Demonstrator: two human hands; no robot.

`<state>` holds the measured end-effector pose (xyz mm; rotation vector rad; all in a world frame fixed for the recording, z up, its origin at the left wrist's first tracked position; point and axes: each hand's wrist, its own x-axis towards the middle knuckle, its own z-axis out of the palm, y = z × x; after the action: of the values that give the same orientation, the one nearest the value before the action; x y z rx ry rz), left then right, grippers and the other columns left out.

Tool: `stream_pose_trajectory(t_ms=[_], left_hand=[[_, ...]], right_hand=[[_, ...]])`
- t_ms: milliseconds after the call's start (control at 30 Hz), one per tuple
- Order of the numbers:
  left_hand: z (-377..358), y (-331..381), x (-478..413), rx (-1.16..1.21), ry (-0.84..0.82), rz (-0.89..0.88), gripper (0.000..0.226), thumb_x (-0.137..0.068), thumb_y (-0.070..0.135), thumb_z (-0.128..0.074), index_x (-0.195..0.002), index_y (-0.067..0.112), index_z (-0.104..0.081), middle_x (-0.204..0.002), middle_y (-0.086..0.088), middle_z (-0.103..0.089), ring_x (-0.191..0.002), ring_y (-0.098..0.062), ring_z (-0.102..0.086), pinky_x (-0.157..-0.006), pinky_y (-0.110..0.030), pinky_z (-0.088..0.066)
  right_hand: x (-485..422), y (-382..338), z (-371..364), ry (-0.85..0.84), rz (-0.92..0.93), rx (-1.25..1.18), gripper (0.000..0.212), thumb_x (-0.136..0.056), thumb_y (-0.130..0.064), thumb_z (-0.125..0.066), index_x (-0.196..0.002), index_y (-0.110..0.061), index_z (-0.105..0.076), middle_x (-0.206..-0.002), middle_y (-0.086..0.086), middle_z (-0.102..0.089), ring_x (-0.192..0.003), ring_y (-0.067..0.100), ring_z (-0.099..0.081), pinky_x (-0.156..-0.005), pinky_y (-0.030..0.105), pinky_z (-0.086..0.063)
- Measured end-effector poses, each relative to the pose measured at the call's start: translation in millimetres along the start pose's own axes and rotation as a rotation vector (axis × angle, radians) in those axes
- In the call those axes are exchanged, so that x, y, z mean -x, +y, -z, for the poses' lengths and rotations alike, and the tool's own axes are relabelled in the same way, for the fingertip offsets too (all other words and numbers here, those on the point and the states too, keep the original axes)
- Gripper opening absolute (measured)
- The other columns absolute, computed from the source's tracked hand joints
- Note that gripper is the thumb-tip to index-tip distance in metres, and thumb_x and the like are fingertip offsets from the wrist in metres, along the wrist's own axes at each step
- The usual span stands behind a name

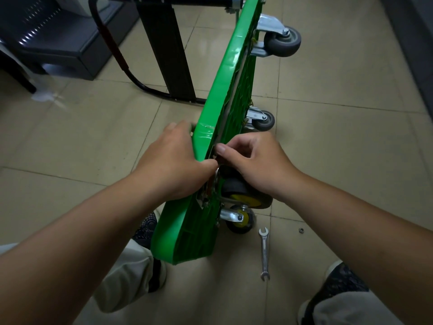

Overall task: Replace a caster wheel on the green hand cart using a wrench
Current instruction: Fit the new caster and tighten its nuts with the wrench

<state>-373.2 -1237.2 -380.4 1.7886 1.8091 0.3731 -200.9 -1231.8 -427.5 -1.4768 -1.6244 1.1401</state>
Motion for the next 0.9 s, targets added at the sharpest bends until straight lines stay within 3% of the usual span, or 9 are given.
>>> stream_pose_trajectory(t_ms=[100,233,367,500,700,800,900], left_hand=[[0,1,0,-0.027,0.01,0.01,0.063,-0.076,0.042,-0.076,-0.132,0.025,-0.053,-0.116,-0.002,-0.058,-0.093,-0.025,-0.065,-0.082,-0.048,-0.058],[2,7,4,-0.002,-0.008,0.022,0.075,-0.062,0.053,-0.065,-0.131,0.027,-0.053,-0.114,-0.001,-0.06,-0.091,-0.023,-0.066,-0.08,-0.048,-0.059],[3,11,7,0.016,-0.004,0.032,0.076,-0.058,0.056,-0.061,-0.128,0.028,-0.055,-0.111,0.0,-0.063,-0.088,-0.022,-0.068,-0.078,-0.048,-0.06],[3,12,7,0.023,-0.002,0.022,0.089,-0.049,0.07,-0.057,-0.128,0.028,-0.055,-0.11,0.0,-0.065,-0.089,-0.022,-0.069,-0.078,-0.047,-0.06],[3,6,3,-0.033,0.022,0.008,0.065,-0.073,0.051,-0.076,-0.129,0.025,-0.058,-0.112,-0.001,-0.064,-0.092,-0.024,-0.066,-0.082,-0.046,-0.059],[2,3,1,-0.039,0.022,-0.005,0.059,-0.077,0.045,-0.076,-0.129,0.024,-0.058,-0.111,-0.002,-0.064,-0.092,-0.023,-0.066,-0.081,-0.046,-0.059],[2,3,1,-0.042,0.027,-0.005,0.056,-0.079,0.04,-0.075,-0.129,0.024,-0.058,-0.109,-0.002,-0.064,-0.089,-0.023,-0.066,-0.08,-0.046,-0.059]], right_hand=[[0,1,-3,0.067,-0.028,-0.087,0.014,-0.087,-0.031,-0.076,-0.095,-0.019,-0.074,-0.086,-0.005,-0.075,-0.08,0.006,-0.07,-0.076,0.025,-0.059],[1,-1,-2,0.082,-0.004,-0.059,0.01,-0.089,-0.03,-0.075,-0.09,-0.02,-0.077,-0.082,-0.007,-0.074,-0.077,0.004,-0.068,-0.069,0.018,-0.055],[2,1,3,0.017,-0.043,-0.025,0.018,-0.092,-0.035,-0.07,-0.089,-0.019,-0.079,-0.08,-0.006,-0.074,-0.077,0.006,-0.069,-0.072,0.026,-0.057],[6,3,3,-0.034,-0.045,-0.044,0.014,-0.085,-0.03,-0.078,-0.093,-0.018,-0.079,-0.083,-0.007,-0.076,-0.079,0.004,-0.071,-0.076,0.025,-0.059],[5,-1,-1,0.051,0.025,-0.103,0.025,-0.08,-0.017,-0.083,-0.101,-0.016,-0.071,-0.093,-0.004,-0.073,-0.079,0.01,-0.07,-0.074,0.022,-0.059],[4,-2,-3,0.061,0.034,-0.018,0.01,-0.086,-0.027,-0.077,-0.091,-0.018,-0.076,-0.082,-0.005,-0.074,-0.076,0.007,-0.069,-0.072,0.026,-0.058],[3,1,-6,0.055,-0.015,0.049,0.03,-0.096,-0.037,-0.064,-0.081,-0.016,-0.078,-0.072,-0.001,-0.073,-0.069,0.011,-0.067,-0.068,0.032,-0.054]])
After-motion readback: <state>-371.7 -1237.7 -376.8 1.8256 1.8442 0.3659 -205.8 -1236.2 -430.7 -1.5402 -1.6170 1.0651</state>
